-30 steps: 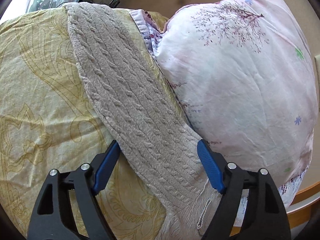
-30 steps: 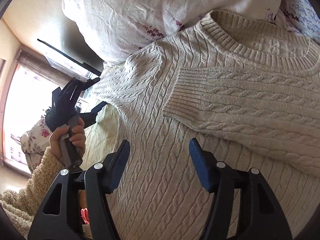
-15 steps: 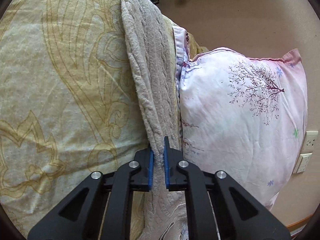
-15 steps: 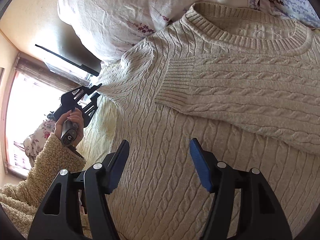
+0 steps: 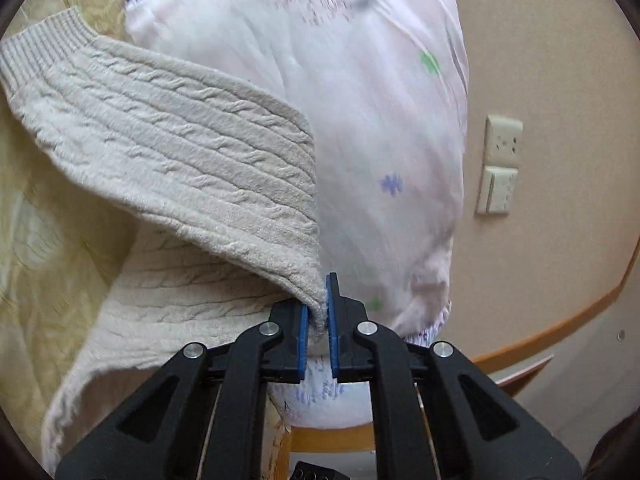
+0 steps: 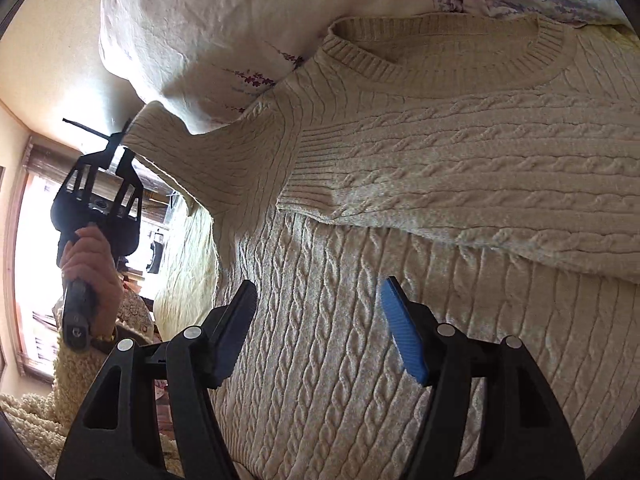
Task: Fold small clothes
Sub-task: 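Grasp the other sleeve cuff with the left tool, then carry the sleeve with the left tool across the sweater back and release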
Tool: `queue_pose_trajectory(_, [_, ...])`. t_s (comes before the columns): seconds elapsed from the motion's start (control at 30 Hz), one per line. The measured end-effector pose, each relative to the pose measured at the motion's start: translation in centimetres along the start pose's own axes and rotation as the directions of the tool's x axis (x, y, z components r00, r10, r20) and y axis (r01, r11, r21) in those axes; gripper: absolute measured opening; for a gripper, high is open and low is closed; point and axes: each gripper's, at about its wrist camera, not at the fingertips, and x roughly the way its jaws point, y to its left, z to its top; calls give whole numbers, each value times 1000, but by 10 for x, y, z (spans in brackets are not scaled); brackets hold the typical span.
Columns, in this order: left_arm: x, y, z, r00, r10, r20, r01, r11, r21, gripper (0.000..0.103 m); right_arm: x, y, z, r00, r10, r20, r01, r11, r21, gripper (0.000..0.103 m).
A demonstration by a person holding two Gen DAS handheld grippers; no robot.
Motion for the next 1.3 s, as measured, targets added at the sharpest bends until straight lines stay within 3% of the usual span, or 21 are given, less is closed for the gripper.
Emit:
queue_pose_trajectory(0.1, [27, 4, -44, 997, 19, -81, -16, 999, 47, 8, -10, -11, -3, 1000, -7, 17, 6, 1000, 27, 67])
queue_pose_trajectory(0.2, [44, 22, -78, 987, 116, -114, -107, 991, 81, 9, -20, -23, -7, 999, -15, 29, 13, 998, 57, 67])
queue_pose_trajectory(0.3, [58, 44, -100, 956, 244, -163, -228, 968, 108, 10, -31, -36, -12, 999, -21, 40, 18, 996, 85, 67])
queue_pose_trajectory(0.37, [63, 57, -108, 932, 301, -204, -282, 952, 118, 18, -35, -42, -14, 999, -24, 45, 19, 995, 97, 67])
queue_pose_trajectory(0.43, [62, 68, -113, 917, 330, -225, -308, 943, 128, 18, -39, -49, -15, 999, -24, 49, 19, 994, 106, 67])
queue_pose_trajectory(0.53, [60, 66, -101, 918, 320, -235, -307, 947, 91, 37, -46, -53, -15, 998, -27, 48, 22, 994, 103, 67])
queue_pose_trajectory(0.57, [55, 65, -93, 923, 319, -216, -311, 948, 74, 51, -48, -56, -16, 998, -29, 46, 24, 995, 100, 67])
queue_pose_trajectory(0.6, [49, 64, -87, 929, 321, -184, -316, 947, 59, 57, -45, -53, -17, 998, -31, 45, 26, 995, 97, 68])
queue_pose_trajectory(0.67, [36, 62, -69, 941, 319, -112, -318, 948, 20, 58, -44, -50, -17, 998, -33, 44, 29, 995, 94, 68])
queue_pose_trajectory(0.83, [9, 68, -28, 956, 294, 4, -291, 950, -113, 58, -40, -47, -15, 998, -34, 44, 30, 995, 92, 69])
queue_pose_trajectory(0.87, [6, 69, -22, 955, 295, 19, -291, 949, -123, 51, -41, -48, -16, 998, -35, 46, 30, 995, 91, 69])
queue_pose_trajectory(0.93, [9, 69, -14, 962, 274, 24, -269, 955, -126, 27, -44, -47, -16, 998, -39, 52, 34, 995, 91, 69])
queue_pose_trajectory(0.97, [13, 66, -12, 966, 260, 13, -256, 959, -120, 9, -45, -48, -16, 997, -41, 58, 36, 995, 91, 69])
queue_pose_trajectory(1.03, [22, 54, -15, 975, 222, -8, -222, 973, -65, 7, -50, -53, -15, 996, -48, 76, 41, 994, 100, 69])
queue_pose_trajectory(1.1, [41, 30, -25, 980, 189, -60, -186, 981, 49, 7, -61, -59, -16, 993, -56, 103, 43, 991, 123, 69])
queue_pose_trajectory(1.17, [63, 4, -43, 975, 176, -136, -150, 971, 187, 7, -72, -69, -18, 989, -69, 134, 48, 987, 152, 69])
queue_pose_trajectory(1.23, [92, -22, -71, 953, 208, -219, -125, 932, 340, 7, -85, -80, -20, 982, -86, 169, 54, 981, 185, 69])
queue_pose_trajectory(1.3, [117, -39, -105, 917, 263, -301, -89, 868, 488, 6, -100, -92, -22, 971, -108, 213, 59, 973, 222, 69])
